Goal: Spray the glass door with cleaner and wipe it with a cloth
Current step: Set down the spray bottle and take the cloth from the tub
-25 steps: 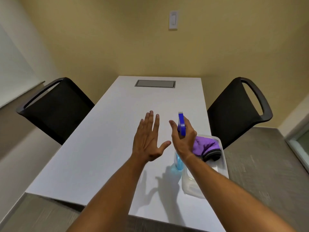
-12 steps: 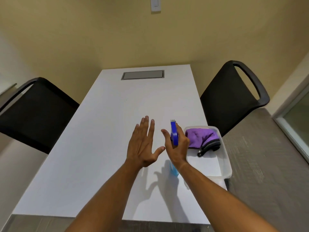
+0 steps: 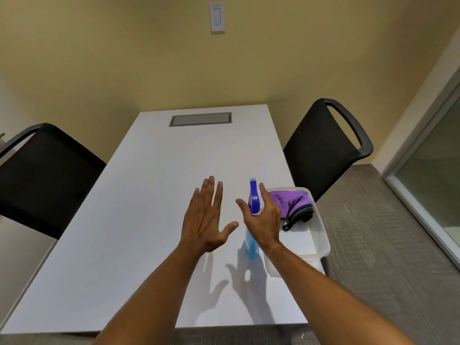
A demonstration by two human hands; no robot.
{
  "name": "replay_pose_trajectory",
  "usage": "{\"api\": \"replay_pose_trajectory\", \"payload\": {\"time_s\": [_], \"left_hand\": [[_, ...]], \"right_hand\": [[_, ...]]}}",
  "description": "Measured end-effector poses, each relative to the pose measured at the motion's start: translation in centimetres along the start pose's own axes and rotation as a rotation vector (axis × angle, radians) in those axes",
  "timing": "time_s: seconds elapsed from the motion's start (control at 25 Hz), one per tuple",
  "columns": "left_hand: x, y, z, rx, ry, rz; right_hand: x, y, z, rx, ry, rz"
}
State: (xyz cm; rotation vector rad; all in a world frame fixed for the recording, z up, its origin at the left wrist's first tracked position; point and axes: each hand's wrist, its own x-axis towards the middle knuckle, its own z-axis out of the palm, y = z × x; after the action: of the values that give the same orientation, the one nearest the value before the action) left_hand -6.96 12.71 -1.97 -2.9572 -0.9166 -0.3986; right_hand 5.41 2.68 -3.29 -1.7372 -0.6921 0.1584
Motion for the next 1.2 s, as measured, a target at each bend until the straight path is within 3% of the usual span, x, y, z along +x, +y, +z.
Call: {"api": "replay_pose_trajectory", "payload": {"time_s": [0.32, 0.56, 0.92, 1.2], "left_hand": [[-1.5, 2.4, -2.4, 0.003, 0.055, -0.03], [-1.6, 6.6, -6.0, 0.039, 0.126, -0.12], [-2.3, 17.3, -6.0, 0.075, 0.102, -0.141], [1.3, 22.6, -2.7, 0.013, -0.045, -0.116]], "right_hand": [[-1.8, 0.3, -4.0, -0.161, -0.054, -0.068], [-0.8, 0.2, -8.6, -0.145, -0.161, -0.153], [0.9, 3.7, -17.8, -0.131, -0.33, -0.249], [4.7, 6.6, -21.9, -0.246, -0.371, -0.246]]}}
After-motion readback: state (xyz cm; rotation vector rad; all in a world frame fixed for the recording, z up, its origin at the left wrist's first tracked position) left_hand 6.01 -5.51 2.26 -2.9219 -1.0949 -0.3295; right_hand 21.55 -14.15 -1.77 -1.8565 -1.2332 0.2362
